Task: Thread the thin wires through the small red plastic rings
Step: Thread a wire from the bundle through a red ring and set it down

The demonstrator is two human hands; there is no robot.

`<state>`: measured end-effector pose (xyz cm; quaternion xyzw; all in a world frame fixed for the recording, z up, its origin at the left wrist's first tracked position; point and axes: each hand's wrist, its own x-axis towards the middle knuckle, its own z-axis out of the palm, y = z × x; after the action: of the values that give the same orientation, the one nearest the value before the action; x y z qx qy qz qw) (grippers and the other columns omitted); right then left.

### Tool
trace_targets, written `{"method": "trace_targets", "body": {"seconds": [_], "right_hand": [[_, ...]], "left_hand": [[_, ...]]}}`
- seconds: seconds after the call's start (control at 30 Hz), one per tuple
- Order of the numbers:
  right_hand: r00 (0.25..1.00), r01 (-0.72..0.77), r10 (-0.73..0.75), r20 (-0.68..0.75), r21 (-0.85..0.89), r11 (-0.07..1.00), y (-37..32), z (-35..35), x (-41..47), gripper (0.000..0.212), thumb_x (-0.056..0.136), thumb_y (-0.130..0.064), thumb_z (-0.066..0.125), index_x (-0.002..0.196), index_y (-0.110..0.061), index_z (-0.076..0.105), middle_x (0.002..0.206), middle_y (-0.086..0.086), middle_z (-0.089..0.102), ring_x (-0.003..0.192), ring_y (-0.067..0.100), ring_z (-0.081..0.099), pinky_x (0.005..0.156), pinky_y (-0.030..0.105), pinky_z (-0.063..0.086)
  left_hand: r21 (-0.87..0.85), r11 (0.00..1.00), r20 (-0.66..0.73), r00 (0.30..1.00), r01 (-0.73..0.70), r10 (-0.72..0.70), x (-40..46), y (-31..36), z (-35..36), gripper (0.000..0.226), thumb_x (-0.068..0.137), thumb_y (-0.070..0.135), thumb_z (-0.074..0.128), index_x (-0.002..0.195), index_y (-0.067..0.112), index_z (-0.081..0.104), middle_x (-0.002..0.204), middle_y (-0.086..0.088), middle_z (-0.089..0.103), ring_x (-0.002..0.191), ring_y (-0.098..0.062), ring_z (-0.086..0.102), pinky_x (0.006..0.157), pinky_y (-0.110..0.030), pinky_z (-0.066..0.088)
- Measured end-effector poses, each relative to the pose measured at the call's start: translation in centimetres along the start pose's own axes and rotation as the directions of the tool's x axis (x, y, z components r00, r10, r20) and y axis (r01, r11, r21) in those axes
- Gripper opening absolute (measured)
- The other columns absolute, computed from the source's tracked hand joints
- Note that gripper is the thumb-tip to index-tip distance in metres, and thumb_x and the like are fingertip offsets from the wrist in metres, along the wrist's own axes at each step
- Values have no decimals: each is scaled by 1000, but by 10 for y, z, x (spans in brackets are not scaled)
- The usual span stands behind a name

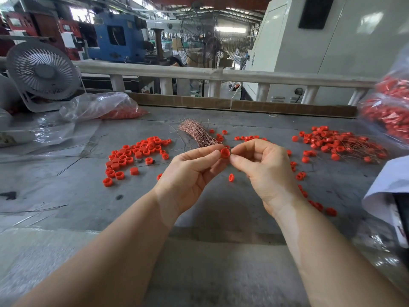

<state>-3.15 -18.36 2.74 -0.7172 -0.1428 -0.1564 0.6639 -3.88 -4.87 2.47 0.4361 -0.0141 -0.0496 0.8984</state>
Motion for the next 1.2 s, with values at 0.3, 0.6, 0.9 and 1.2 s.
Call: {"method": "trace_targets", "body": {"seconds": [0.3, 0.6, 0.9, 1.2], "right_hand": [[1000, 6, -7, 12, 39, 999, -1, -2, -1, 21, 77, 3, 69, 68, -16, 64, 54, -9, 62, 52, -1, 55, 42, 11, 40], [999, 32, -33, 20, 27, 999, 2, -3, 1, 24, 78, 3, 69, 69, -19, 65, 61, -8, 67, 62, 3, 62, 50, 13, 47], [999, 33, -33, 0, 10, 999, 4, -4, 3, 23, 77, 1, 70, 69, -20, 65, 58, -11, 65, 56, -4, 57, 50, 7, 40], [999, 52, -52, 2, -7, 999, 3, -4, 2, 21, 76, -1, 71, 68, -19, 65, 57, -11, 64, 55, -5, 56, 51, 7, 40]], "left_hand": [[34, 999, 40, 999, -24, 22, -2, 0, 2, 18, 65, 1, 58, 68, 5, 75, 74, -9, 72, 70, -13, 70, 65, -18, 56], [46, 998, 48, 998, -36, 34, -2, 0, 1, 17, 65, 2, 59, 64, 8, 75, 70, -6, 72, 65, -10, 69, 61, -15, 54], [9, 999, 24, 999, -32, 32, -1, 1, 1, 27, 84, -6, 50, 73, 3, 72, 73, -9, 72, 66, -12, 70, 62, -17, 56], [80, 994, 19, 997, -72, 70, -1, 1, 2, 23, 84, -9, 50, 82, 3, 68, 74, -8, 72, 68, -12, 70, 64, -17, 55]]}}
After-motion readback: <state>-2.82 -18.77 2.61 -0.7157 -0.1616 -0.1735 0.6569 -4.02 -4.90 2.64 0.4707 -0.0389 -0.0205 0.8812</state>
